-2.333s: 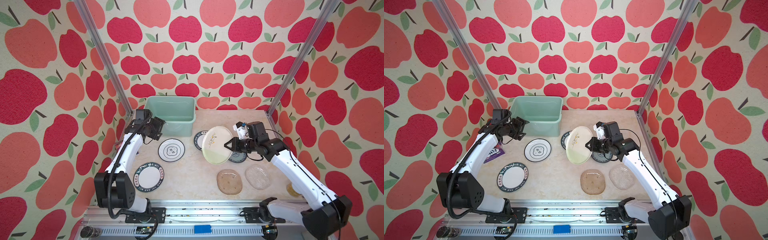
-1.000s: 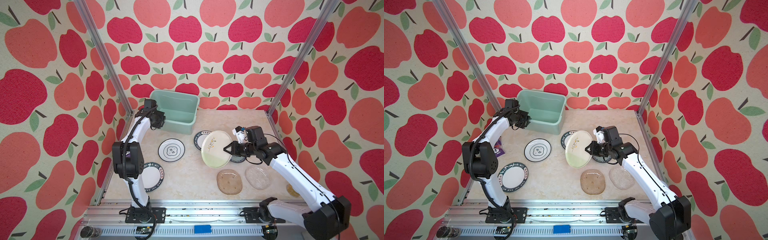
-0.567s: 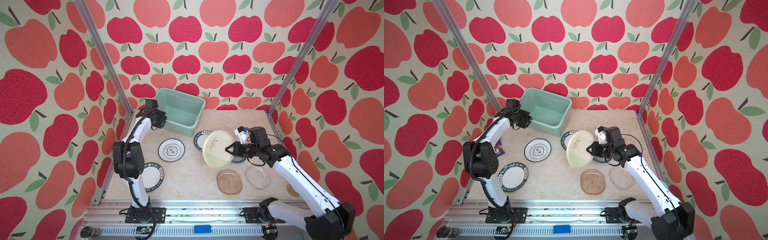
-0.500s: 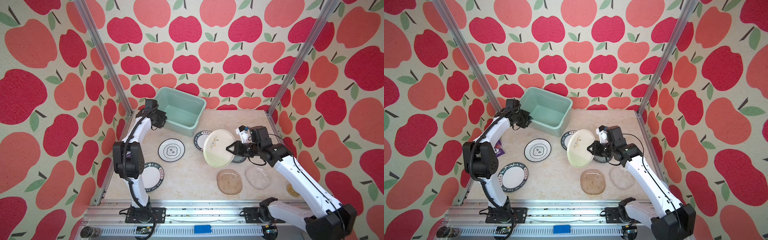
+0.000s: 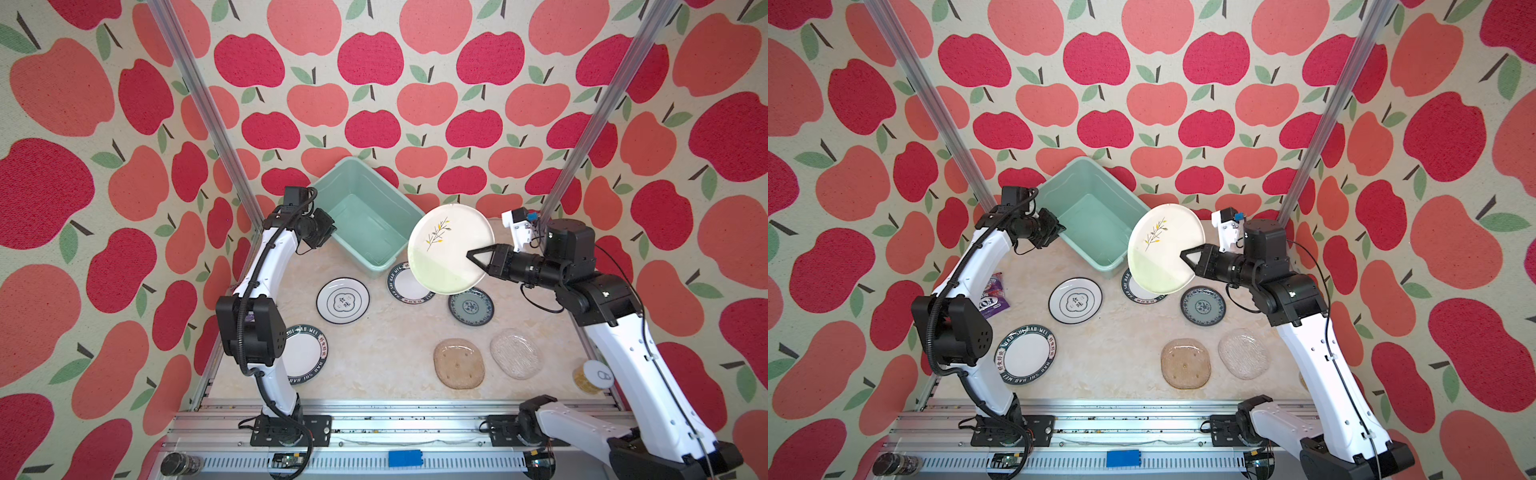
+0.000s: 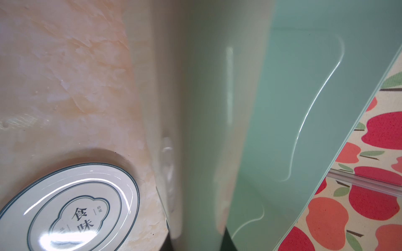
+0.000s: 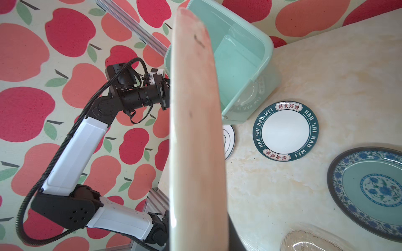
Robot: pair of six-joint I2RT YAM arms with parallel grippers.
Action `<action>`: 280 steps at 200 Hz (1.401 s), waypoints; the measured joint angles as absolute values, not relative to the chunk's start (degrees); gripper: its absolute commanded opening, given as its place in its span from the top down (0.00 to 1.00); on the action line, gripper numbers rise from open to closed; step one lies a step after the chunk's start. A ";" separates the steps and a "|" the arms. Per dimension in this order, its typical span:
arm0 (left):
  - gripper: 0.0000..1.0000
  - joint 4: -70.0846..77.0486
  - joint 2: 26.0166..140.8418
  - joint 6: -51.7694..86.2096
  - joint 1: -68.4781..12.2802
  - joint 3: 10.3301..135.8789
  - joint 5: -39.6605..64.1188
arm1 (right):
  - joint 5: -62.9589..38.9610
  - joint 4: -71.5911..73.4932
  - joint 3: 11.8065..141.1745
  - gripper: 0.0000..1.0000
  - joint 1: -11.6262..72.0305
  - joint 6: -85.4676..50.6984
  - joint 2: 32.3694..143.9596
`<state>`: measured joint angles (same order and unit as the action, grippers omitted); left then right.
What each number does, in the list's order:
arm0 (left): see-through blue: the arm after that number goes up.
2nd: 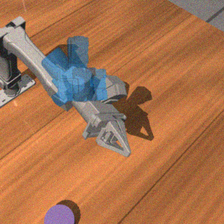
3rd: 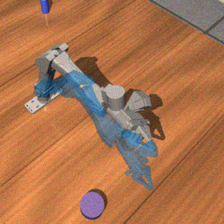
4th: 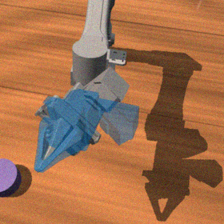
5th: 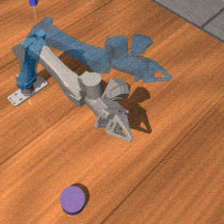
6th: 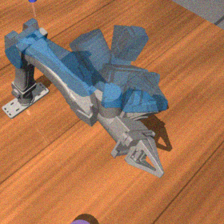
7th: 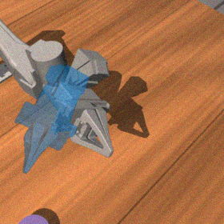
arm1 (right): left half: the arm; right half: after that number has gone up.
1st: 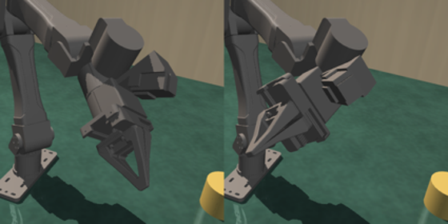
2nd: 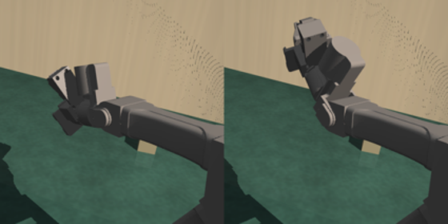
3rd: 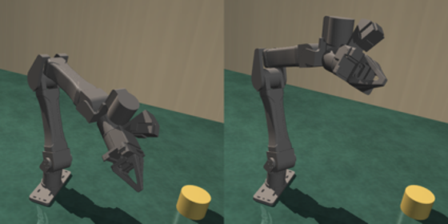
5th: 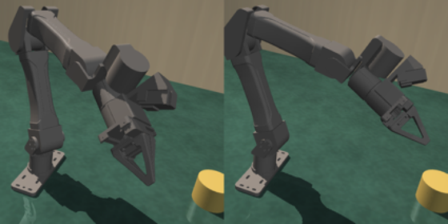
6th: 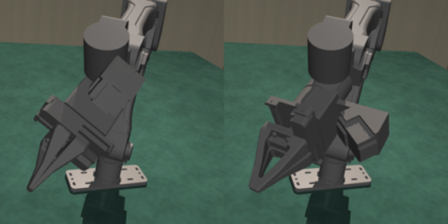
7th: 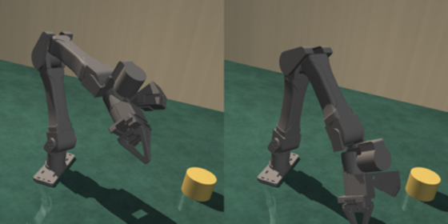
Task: Place the plates into the plastic bin on the countertop
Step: Pick up the plastic bin from the top-left of the table, then place the plate in the plastic bin.
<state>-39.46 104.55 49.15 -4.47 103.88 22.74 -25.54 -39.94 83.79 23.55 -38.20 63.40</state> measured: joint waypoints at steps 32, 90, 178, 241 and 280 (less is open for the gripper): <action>1.00 -43.94 103.88 44.82 -6.17 109.21 24.88 | -26.96 -37.34 86.13 0.98 23.92 -41.45 66.83; 1.00 -51.86 98.78 40.34 -9.13 109.58 26.46 | -26.44 -36.88 93.73 0.98 27.07 -42.94 74.74; 1.00 -61.12 84.73 35.75 -13.30 97.67 30.35 | -20.01 -41.01 102.61 0.99 35.07 -38.15 80.86; 1.00 -61.52 84.25 34.96 -13.54 97.21 30.92 | -9.80 -52.10 105.95 0.99 41.63 -28.93 87.50; 1.00 -61.19 84.25 34.98 -13.56 97.19 30.94 | -6.59 -54.30 105.95 0.99 41.63 -27.66 89.76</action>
<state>-61.19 84.25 34.98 -13.56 97.19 30.94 -6.59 -54.30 105.95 41.63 -27.66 89.76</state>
